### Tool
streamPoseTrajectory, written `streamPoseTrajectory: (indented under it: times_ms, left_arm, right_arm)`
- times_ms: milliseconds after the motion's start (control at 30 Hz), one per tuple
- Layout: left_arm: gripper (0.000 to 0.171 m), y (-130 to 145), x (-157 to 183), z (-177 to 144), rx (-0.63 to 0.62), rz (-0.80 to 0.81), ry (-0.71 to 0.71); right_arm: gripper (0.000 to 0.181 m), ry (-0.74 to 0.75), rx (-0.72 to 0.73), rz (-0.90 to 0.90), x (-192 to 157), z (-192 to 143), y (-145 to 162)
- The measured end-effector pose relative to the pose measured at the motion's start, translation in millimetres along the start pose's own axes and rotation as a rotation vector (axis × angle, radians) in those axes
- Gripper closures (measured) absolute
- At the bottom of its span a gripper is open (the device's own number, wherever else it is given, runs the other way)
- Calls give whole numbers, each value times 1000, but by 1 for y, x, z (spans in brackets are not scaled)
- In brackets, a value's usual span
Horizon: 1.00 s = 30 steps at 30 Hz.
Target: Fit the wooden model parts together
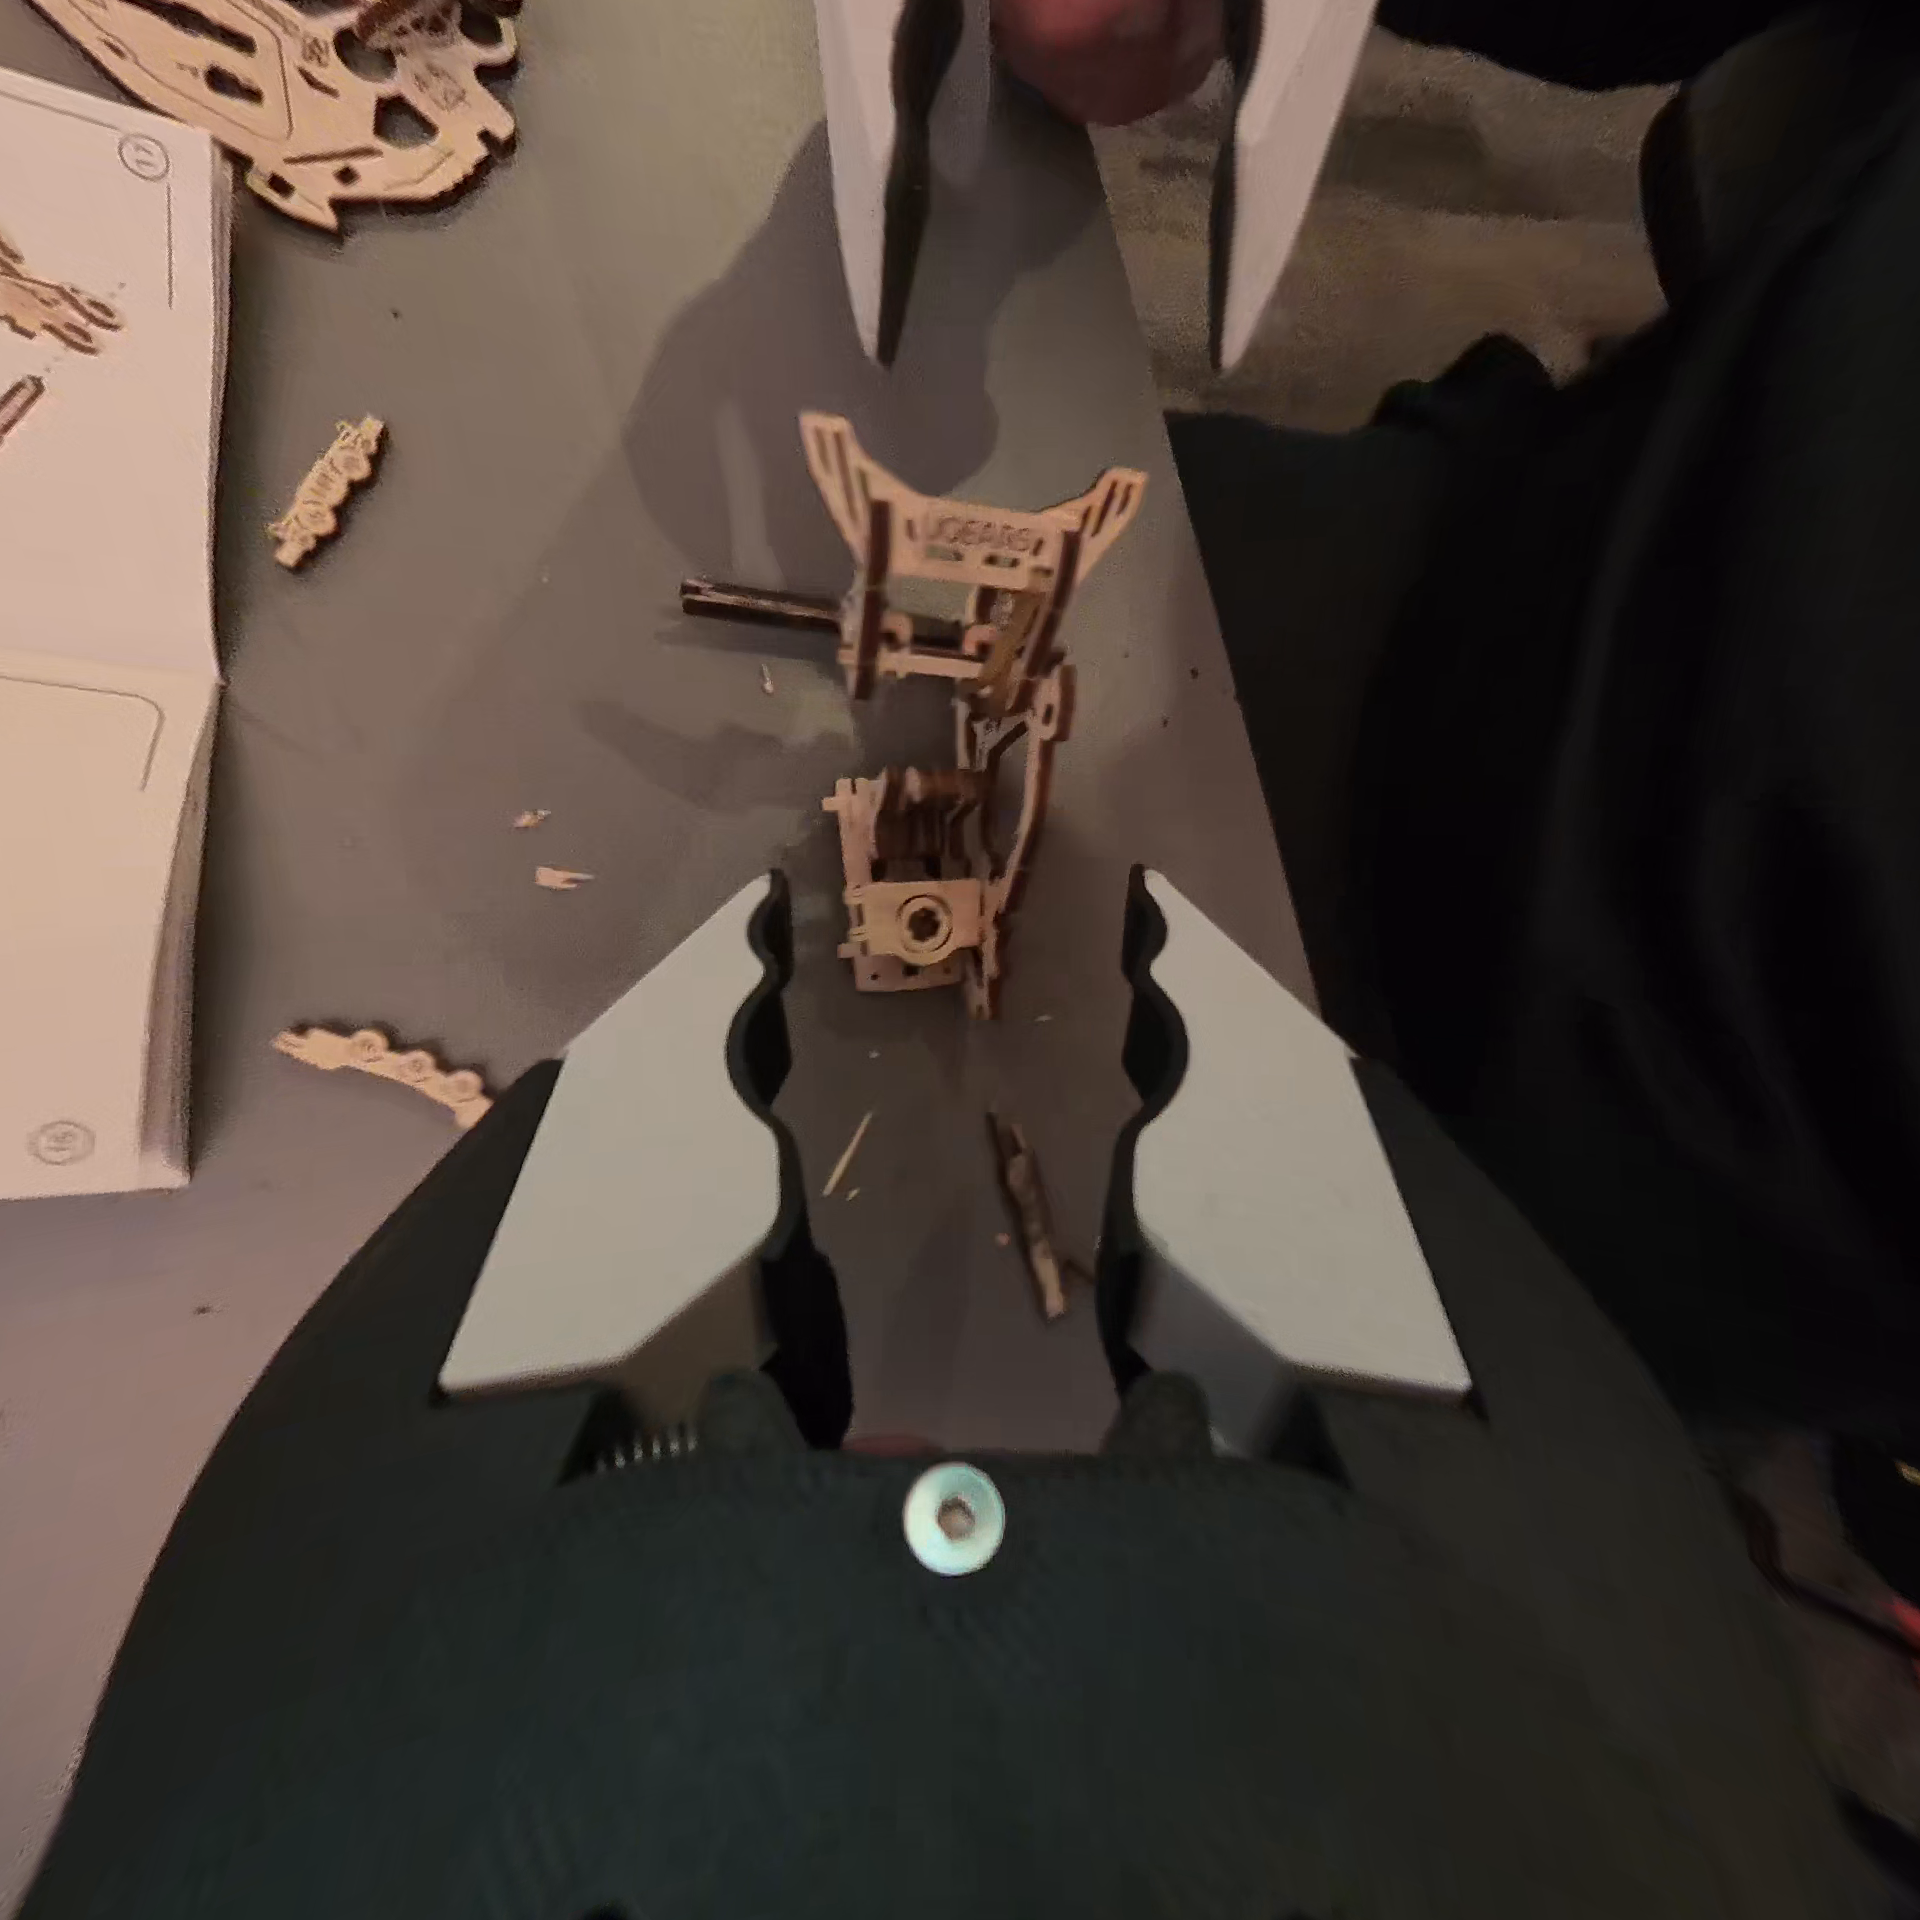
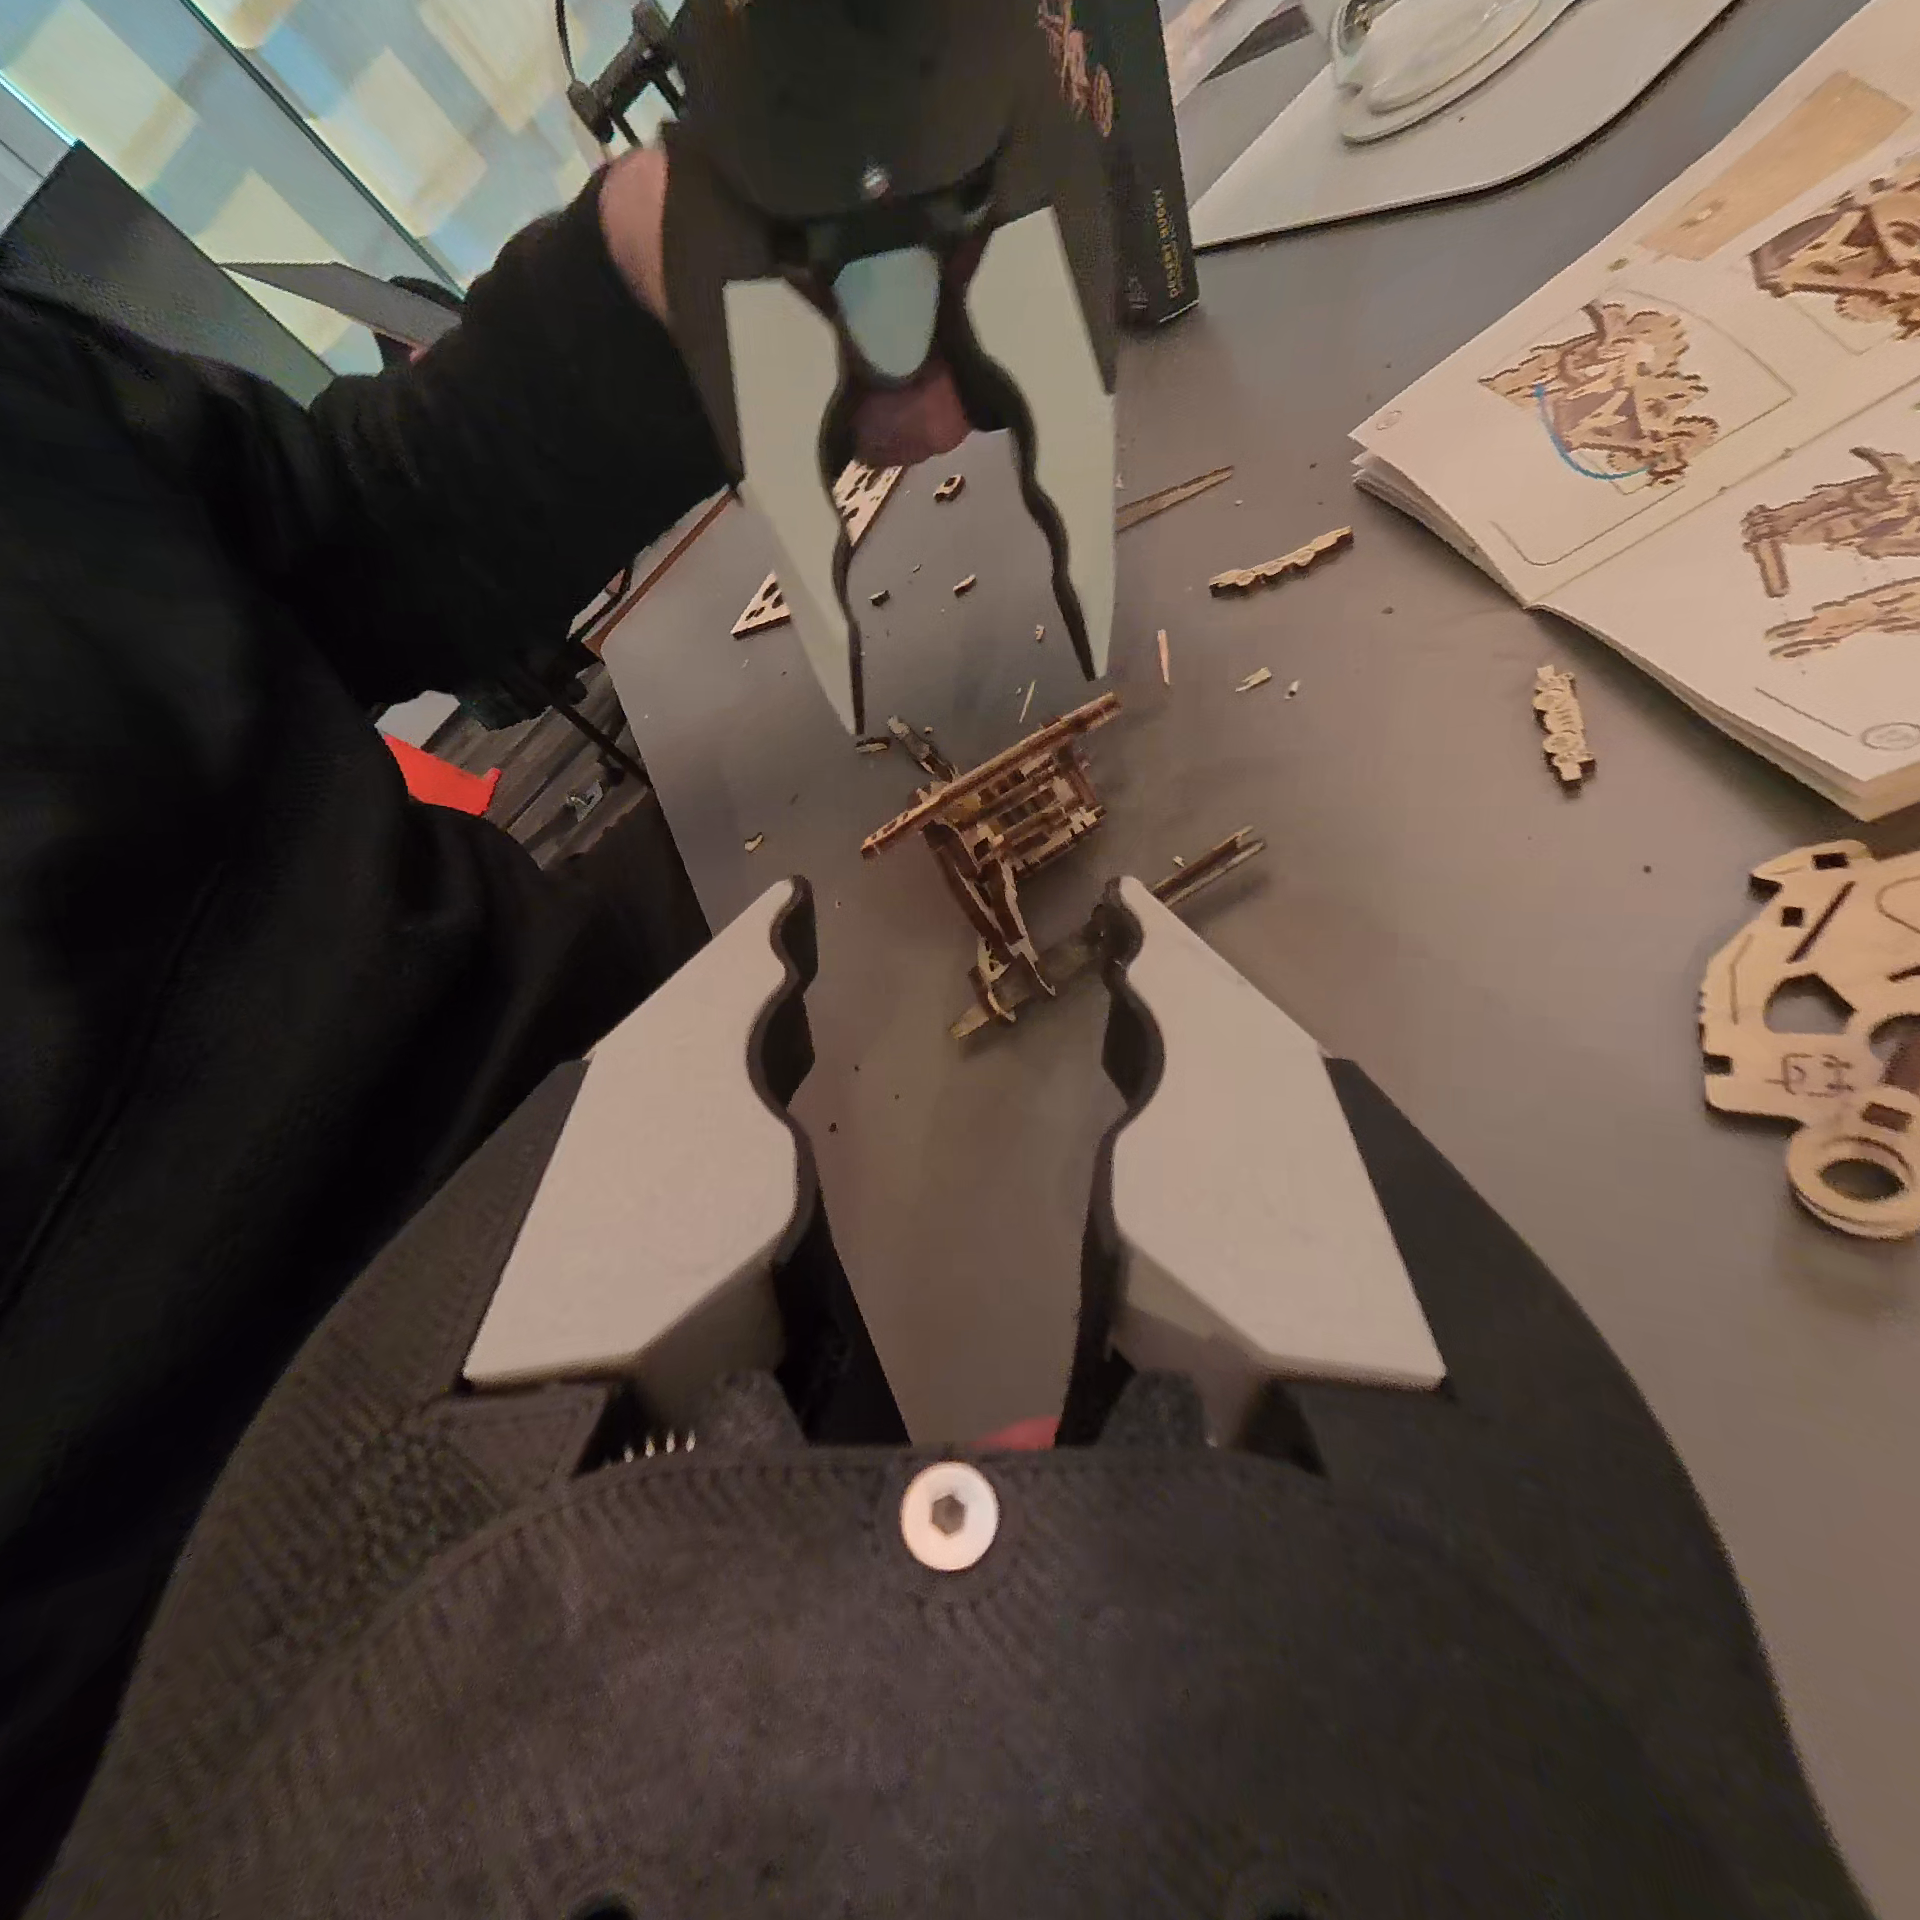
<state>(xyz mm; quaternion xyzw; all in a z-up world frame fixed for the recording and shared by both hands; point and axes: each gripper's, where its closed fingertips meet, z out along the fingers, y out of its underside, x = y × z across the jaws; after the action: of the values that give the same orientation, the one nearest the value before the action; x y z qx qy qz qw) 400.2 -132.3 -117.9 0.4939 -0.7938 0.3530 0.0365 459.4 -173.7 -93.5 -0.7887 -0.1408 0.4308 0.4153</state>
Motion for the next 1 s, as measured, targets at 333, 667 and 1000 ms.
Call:
streamPoseTrajectory:
  times_ms: [333,667,1000]
  left_arm:
    - [119,11,-3,35,-52,44,-258]
    - [134,12,-6,41,-96,175,-266]
    - [134,9,-11,40,-101,294,-278]
  right_arm:
    - [126,54,-70,-2,6,-1,17]
    - [114,71,-292,-96,5,28,43]
    - [112,53,-302,-119,-1,29,46]
